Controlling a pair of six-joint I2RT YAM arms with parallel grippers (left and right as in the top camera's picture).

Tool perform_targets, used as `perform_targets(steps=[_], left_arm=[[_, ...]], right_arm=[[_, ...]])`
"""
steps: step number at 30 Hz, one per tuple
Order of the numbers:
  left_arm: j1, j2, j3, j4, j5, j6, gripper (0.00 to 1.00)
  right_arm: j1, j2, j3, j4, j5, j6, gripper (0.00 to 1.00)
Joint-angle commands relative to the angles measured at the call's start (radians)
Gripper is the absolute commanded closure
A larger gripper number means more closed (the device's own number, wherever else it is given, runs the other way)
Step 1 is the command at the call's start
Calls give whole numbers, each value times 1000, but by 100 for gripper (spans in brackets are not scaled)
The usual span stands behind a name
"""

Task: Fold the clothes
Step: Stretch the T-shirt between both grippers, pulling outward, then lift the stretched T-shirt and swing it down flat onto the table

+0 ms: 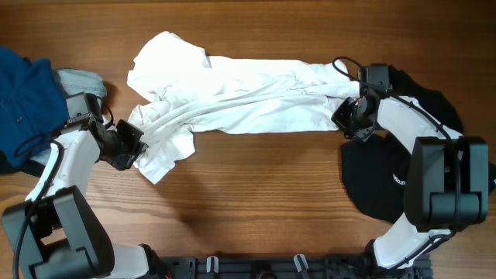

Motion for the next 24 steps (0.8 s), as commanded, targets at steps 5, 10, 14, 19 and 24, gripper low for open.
perform_targets(steps=[5,10,14,19,24], left_arm=[[0,-105,246,-194,13,185,96],[0,-209,474,-333,14,202,96],[0,-304,588,-356,13,228,96],[45,-451,650,-351,13,250,96],[52,-473,650,-322,13,250,96]], right_arm=[[-39,-279,188,-246,111,-180,96],[-39,-530,307,-364,180,-240,96],[-39,-675,332,-395,259,-240,96],[-41,-774,436,-408,327,-296,96],[-41,-706,467,-406,304,-360,96]])
